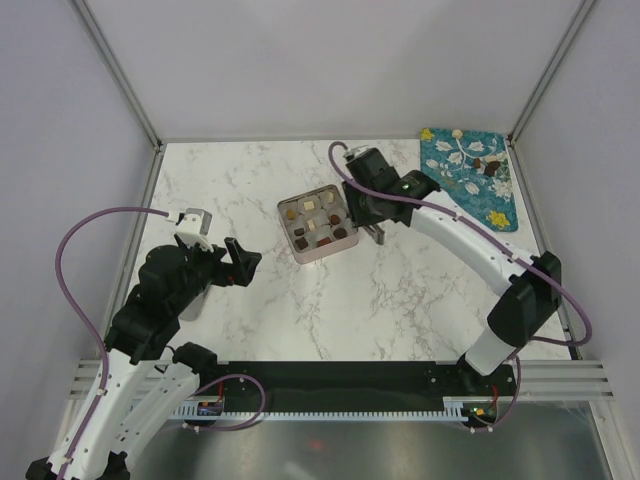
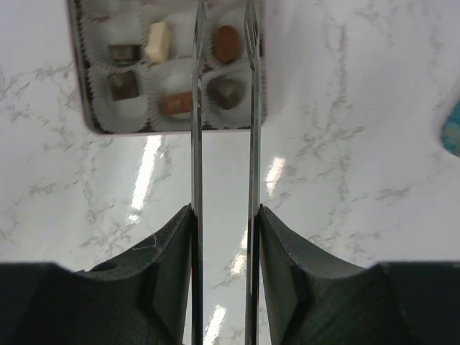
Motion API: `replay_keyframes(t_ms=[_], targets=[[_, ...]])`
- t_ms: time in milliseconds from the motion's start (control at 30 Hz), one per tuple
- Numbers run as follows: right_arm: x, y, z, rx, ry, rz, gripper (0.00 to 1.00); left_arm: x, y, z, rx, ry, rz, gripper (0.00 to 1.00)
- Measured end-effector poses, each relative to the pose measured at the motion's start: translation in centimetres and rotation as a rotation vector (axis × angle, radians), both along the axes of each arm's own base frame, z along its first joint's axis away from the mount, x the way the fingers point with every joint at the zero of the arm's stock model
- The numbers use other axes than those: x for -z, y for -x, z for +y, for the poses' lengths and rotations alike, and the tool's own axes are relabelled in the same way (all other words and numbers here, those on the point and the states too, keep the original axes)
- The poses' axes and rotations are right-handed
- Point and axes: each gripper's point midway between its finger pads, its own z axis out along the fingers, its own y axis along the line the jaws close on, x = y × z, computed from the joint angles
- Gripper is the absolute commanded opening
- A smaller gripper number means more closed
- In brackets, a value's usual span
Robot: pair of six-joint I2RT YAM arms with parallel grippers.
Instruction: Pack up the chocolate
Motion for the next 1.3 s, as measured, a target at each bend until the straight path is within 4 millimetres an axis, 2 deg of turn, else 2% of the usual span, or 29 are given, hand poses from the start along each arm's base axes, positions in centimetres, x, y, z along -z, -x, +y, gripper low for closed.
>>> replay_keyframes(t_ms=[100, 167, 200, 267, 367, 600, 800, 1100, 1300], targets=[[-1.1, -1.9, -4.1, 0.097, 0.011, -0.037, 0.47, 0.0, 0.0, 0.0, 0.000, 0.000, 0.000, 1.00], [-0.9, -3.0, -7.3, 0.167, 0.037, -0.047, 0.47, 0.0, 0.0, 0.0, 0.000, -0.001, 0.002, 1.00], [-0.6, -3.2, -8.4, 0.187, 0.051, -0.043, 0.47, 0.1, 0.0, 0.0, 0.000, -0.001, 0.003, 1.00], [0.9, -3.4, -10.3, 0.220, 0.086, -0.020, 0.47, 0.2, -0.1, 0.0, 0.001, -0.003, 0.007, 1.00], [4.0, -2.8, -11.8, 0.227, 0.131, 0.034, 0.48, 0.3, -0.2, -0.1, 0.001, -0.005, 0.012, 1.00], [9.7, -2.1, -12.3, 0.222, 0.175, 0.105, 0.52, 0.3, -0.2, -0.1, 0.001, -0.006, 0.015, 1.00], [14.3, -0.1, -13.0, 0.250, 0.189, 0.171, 0.57, 0.4, -0.2, -0.1, 0.000, -0.007, 0.017, 1.00], [16.7, 1.4, -12.5, 0.262, 0.153, 0.200, 0.68, 0.7, -0.4, -0.2, 0.000, -0.013, 0.030, 1.00], [17.4, 2.3, -12.6, 0.277, 0.148, 0.219, 0.88, 0.8, -0.4, -0.2, 0.000, -0.013, 0.032, 1.00]])
